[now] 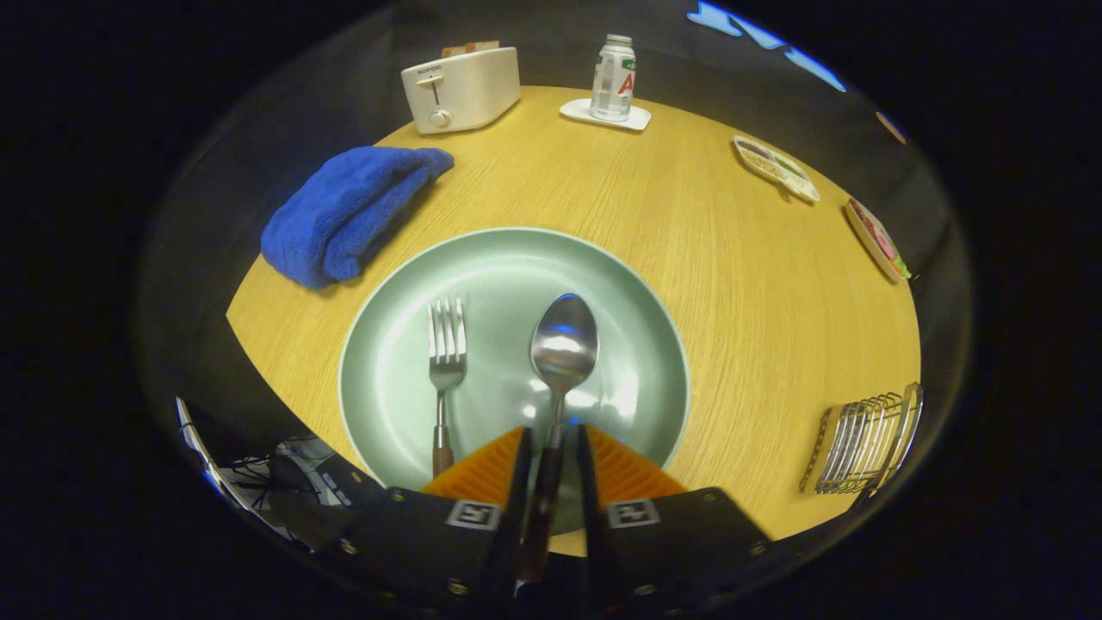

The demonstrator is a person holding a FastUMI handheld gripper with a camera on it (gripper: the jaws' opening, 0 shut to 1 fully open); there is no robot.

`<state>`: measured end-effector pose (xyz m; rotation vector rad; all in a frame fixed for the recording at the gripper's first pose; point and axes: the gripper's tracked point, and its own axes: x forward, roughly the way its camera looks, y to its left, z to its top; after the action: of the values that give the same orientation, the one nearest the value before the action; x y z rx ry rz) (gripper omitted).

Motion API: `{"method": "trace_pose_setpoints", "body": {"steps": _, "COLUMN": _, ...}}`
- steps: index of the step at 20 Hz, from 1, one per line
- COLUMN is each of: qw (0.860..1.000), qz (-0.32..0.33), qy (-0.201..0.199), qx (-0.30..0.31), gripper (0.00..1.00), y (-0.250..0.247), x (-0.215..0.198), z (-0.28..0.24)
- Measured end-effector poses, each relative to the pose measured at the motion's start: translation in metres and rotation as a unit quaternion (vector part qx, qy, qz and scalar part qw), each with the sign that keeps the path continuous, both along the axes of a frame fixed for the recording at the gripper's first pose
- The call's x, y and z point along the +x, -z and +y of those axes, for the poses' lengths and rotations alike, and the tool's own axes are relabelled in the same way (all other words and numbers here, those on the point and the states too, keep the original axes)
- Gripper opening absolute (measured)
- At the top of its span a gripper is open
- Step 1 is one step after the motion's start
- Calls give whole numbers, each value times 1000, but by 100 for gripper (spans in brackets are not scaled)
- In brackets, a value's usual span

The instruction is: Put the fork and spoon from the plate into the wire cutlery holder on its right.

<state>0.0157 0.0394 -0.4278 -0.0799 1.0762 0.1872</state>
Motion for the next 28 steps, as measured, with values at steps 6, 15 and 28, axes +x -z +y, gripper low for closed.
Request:
{"method": "trace_pose_setpoints", "body": {"steps": 6, "qw": 1000, "qz": -15, "qy": 10, "qx": -20, "gripper": 1, "y": 1, "x": 2, "z": -3}}
{"method": "trace_pose_setpoints", "body": {"steps": 15, "qw": 997, "qz": -69, "qy": 31, "qx": -24, "gripper": 0, "y": -39, "x": 8, "z": -6}}
{"method": "trace_pose_setpoints", "body": {"steps": 28, "qw": 972, "qz": -146, "qy": 181, "qx": -24, "gripper": 0, "y": -121, "x": 2, "z": -82}}
